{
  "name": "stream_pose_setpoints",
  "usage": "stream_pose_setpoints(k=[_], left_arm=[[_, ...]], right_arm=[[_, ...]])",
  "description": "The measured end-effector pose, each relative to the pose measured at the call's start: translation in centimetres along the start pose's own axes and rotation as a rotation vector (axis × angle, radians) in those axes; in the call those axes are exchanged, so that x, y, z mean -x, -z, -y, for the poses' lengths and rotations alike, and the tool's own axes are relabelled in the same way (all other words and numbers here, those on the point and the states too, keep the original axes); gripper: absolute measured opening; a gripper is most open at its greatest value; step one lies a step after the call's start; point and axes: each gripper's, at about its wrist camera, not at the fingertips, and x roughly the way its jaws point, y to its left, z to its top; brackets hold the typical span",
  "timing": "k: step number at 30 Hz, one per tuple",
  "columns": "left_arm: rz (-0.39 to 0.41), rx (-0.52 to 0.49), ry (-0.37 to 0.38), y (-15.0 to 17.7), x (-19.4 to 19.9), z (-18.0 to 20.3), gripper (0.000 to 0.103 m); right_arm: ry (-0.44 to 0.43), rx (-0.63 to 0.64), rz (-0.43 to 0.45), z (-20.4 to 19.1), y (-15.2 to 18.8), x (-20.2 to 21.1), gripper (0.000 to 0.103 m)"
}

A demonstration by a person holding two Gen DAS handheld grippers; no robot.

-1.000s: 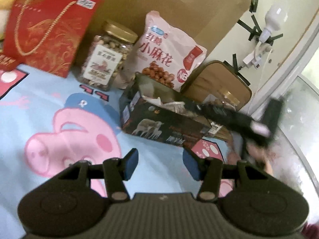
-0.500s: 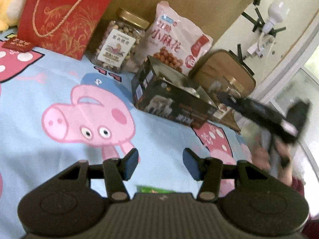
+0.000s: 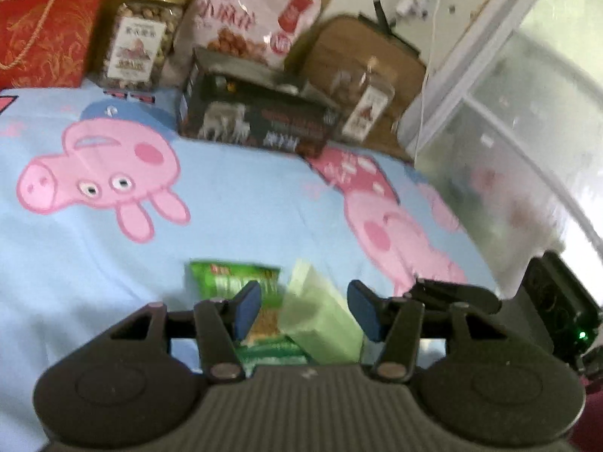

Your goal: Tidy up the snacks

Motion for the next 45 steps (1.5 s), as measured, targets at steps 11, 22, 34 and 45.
stream_pose_setpoints(k=[11, 22, 34, 45], left_arm=[[-0.066, 0.039, 0.002, -1.3, -4.3, 1.1, 0.046], [-0.033, 0.008, -0.033, -5.5, -6.9, 2.6, 0.054], [-0.139, -0.093, 0.002, -6.0, -12.8, 4.7, 0.050], [-0.039, -0.081, -0.002, -7.5, -9.3, 4.6, 0.041]], right_arm=[[0.201, 0.061, 0.044, 2.0, -0.5, -0.2, 0.060], [0.371, -0.060, 0.094, 5.2, 0.6, 2.9, 0.061], [0.338, -0.085, 0.023, 3.8, 1.2, 2.0, 0.065], [0.391, -0.074, 0.094, 5.1, -2.2, 0.1, 0.023]])
